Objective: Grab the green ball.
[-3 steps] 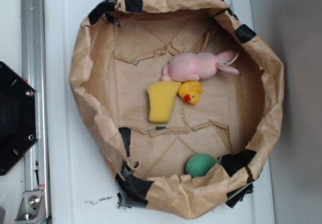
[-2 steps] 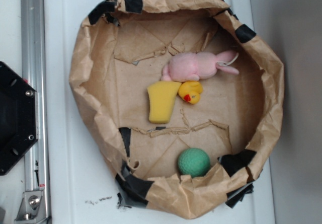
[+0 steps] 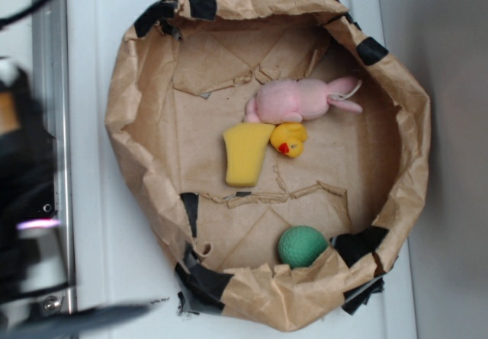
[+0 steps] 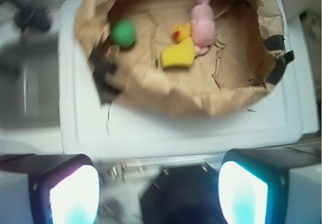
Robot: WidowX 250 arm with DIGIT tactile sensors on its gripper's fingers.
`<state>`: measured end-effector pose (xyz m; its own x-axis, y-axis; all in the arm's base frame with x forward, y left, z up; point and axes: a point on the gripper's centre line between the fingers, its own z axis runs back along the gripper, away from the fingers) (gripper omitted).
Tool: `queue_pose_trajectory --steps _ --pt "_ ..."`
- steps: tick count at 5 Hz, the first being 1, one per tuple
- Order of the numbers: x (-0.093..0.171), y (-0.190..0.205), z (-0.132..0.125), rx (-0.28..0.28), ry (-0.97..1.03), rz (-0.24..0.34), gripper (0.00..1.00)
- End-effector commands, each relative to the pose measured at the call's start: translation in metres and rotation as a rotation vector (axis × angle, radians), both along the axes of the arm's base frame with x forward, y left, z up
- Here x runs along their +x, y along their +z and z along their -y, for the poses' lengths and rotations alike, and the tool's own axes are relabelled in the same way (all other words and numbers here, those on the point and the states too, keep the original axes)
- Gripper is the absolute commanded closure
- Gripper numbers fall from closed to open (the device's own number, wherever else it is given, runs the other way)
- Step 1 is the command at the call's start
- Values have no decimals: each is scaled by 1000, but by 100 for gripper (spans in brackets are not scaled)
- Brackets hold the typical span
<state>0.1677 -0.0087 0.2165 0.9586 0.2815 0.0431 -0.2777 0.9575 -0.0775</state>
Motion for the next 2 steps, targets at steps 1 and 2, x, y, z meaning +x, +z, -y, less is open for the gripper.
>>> queue_pose_trajectory --steps 1,2 --pt "94 -41 -9 -106 434 -53 0" --pt "117 -78 1 -152 563 -96 0"
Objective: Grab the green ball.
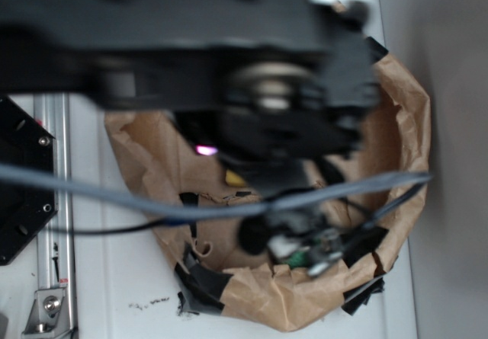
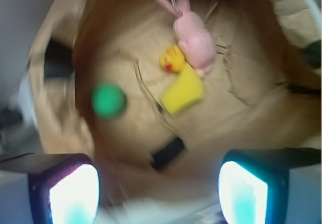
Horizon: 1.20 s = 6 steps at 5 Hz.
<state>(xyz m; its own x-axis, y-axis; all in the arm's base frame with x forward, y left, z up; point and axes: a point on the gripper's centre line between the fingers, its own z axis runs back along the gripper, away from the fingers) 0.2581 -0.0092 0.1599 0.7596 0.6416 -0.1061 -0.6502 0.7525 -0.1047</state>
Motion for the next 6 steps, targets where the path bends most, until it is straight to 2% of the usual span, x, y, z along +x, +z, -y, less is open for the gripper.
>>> queue_pose_trajectory --steps 1,2,3,4,5,6 --pt "37 -55 -6 5 246 6 0" --pt "38 -80 -7 -49 336 -44 0" --pt "37 -93 28 -127 355 -99 0" --pt "23 -106 58 -208 367 -181 0" --pt "3 -110 89 -268 444 -289 100" --pt "-3 -108 86 -259 455 -294 100"
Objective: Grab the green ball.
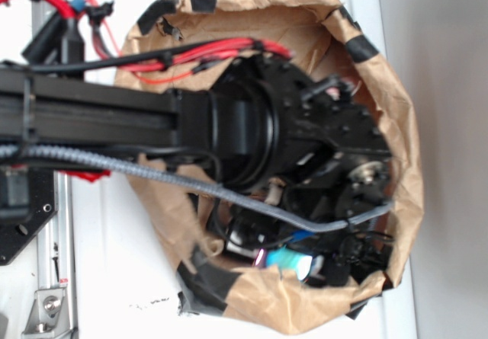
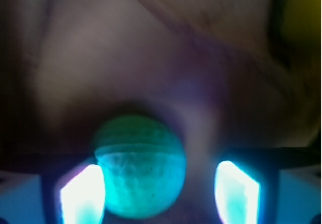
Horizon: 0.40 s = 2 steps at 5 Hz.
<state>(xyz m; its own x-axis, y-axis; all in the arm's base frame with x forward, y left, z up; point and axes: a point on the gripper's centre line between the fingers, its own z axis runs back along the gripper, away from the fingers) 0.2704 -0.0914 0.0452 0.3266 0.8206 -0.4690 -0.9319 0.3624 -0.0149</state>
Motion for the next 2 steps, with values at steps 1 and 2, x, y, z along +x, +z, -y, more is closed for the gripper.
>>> queue_pose_trajectory --steps 1,2 --pt "-9 23 -10 23 -29 64 100" --pt "0 50 -32 51 -96 168 100"
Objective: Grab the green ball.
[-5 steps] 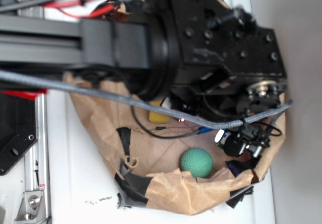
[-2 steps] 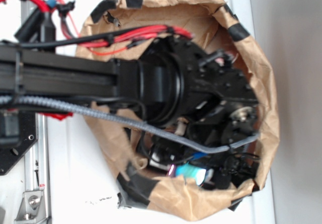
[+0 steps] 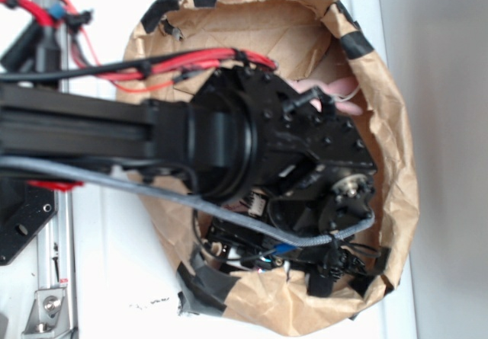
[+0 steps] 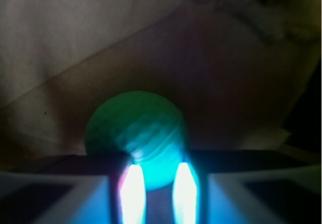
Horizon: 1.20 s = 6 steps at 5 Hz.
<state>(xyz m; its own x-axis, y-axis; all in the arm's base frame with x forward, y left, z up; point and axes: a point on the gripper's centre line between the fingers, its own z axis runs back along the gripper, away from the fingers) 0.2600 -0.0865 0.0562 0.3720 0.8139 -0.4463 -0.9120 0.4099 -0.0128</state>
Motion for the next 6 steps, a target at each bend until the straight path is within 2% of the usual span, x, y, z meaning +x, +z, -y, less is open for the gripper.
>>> queue_pose_trajectory --steps 1,2,3,4,5,6 --pt "15 83 -60 122 -142 319 100" --pt "7 118 -85 188 -154 416 100" --pt "0 127 -100 188 -45 415 0" --pt "5 110 -107 180 80 370 0" --pt "19 75 -96 95 177 310 0" --pt "25 47 -68 22 188 204 0"
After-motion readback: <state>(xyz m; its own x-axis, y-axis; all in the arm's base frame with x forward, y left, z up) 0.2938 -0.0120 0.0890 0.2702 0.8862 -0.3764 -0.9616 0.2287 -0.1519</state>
